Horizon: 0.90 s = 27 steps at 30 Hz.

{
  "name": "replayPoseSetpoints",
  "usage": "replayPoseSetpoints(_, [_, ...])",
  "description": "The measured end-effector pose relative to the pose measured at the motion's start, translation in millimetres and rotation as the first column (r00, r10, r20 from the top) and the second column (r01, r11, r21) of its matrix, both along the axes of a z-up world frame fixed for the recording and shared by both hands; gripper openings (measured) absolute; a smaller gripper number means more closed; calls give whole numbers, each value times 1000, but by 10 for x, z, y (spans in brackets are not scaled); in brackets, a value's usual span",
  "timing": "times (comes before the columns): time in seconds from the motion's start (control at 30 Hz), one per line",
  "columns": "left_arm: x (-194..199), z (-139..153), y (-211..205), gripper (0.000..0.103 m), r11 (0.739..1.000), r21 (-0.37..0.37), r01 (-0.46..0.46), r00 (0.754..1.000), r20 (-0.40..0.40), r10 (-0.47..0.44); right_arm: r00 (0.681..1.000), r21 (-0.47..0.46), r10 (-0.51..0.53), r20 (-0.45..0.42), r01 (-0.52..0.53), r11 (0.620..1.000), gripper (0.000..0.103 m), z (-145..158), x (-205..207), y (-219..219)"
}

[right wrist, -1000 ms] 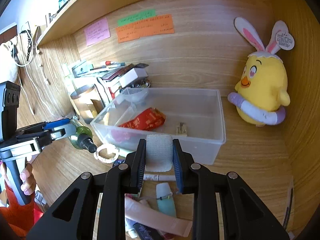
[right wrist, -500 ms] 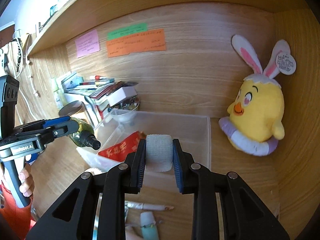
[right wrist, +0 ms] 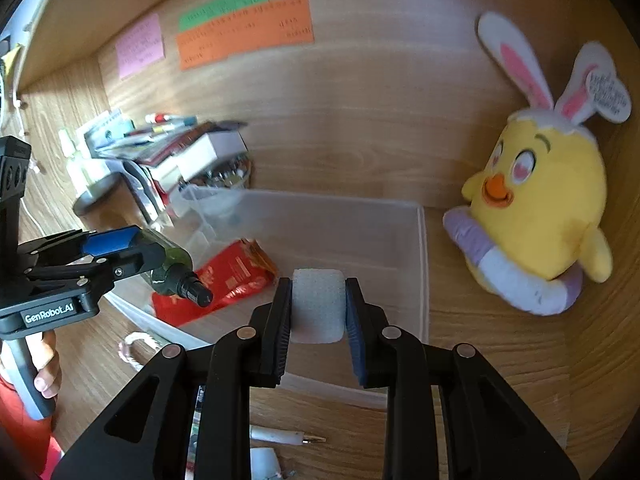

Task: Organize objects
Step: 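Lower the green bottle into the clear box while the right gripper releases the white tape inside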

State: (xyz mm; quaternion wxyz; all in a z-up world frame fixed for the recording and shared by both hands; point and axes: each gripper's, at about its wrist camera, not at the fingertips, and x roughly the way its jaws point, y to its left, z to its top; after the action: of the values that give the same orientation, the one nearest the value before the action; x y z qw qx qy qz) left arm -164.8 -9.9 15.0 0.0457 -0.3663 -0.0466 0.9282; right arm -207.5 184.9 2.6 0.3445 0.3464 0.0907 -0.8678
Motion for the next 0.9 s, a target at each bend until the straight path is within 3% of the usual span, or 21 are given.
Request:
replayPoseSetpoints(0.3, [-77,-154,57,51,999,-3,40,998,57,-39,998,40,16,65,-19,999,23,-195,-102,-103])
replayPoseSetpoints(0.73, [99,3,-5,51,998,15,54,998,31,-55,997,75,28,74,-34,997,23,-233,-85,-204])
replayPoseSetpoints(0.9, [253,118,-67,53,999,21,40,999,5,-41,998,65,28,59,-31,997,34,-156,-34,-155])
